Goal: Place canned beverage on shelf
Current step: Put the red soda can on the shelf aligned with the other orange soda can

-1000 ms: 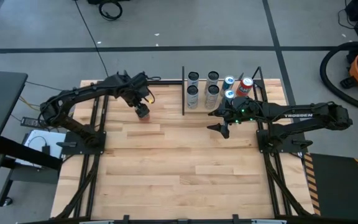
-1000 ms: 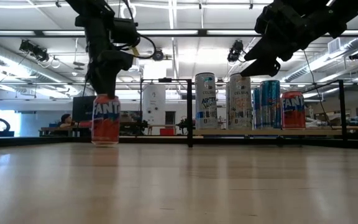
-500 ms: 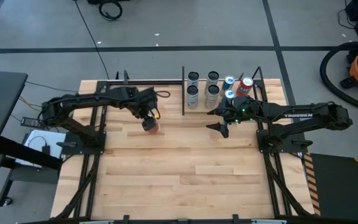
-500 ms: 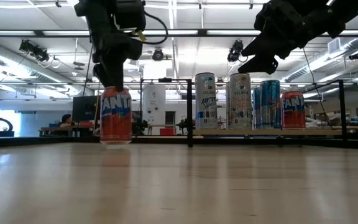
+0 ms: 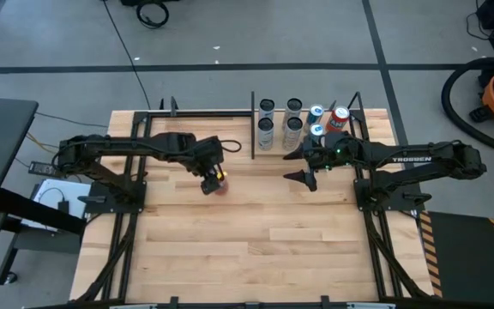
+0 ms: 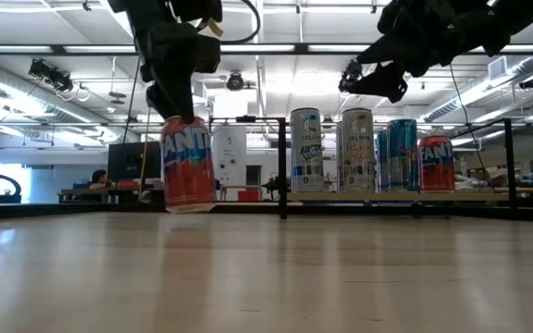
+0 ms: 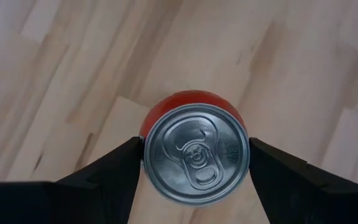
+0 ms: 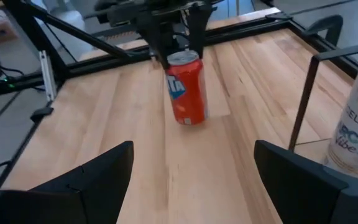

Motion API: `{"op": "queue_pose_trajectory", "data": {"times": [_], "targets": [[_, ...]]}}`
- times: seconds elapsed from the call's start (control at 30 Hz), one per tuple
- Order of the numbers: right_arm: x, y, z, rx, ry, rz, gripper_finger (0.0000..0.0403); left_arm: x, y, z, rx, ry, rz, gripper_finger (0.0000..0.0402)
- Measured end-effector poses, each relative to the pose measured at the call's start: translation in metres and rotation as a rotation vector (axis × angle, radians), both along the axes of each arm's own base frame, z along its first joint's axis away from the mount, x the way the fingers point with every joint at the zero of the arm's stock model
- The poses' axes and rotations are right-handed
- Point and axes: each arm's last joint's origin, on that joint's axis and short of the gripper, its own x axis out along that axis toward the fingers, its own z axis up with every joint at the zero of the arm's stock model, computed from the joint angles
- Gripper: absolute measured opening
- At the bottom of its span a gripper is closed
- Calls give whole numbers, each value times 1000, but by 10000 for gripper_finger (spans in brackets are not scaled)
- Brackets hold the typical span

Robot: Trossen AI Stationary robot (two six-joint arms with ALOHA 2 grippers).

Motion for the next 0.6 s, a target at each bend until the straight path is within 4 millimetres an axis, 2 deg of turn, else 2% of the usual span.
{"op": "queue_pose_trajectory", "data": {"times": [0.3, 0.47, 0.6], "targets": [[6, 6, -2, -129, 4, -25, 344, 2, -9, 0, -13, -3, -4, 278], [17, 13, -14, -142, 45, 14, 367, 4, -9, 1, -16, -32, 13, 278], [29, 14, -22, -141, 50, -50, 386, 6, -9, 2, -12, -58, 9, 278]]}}
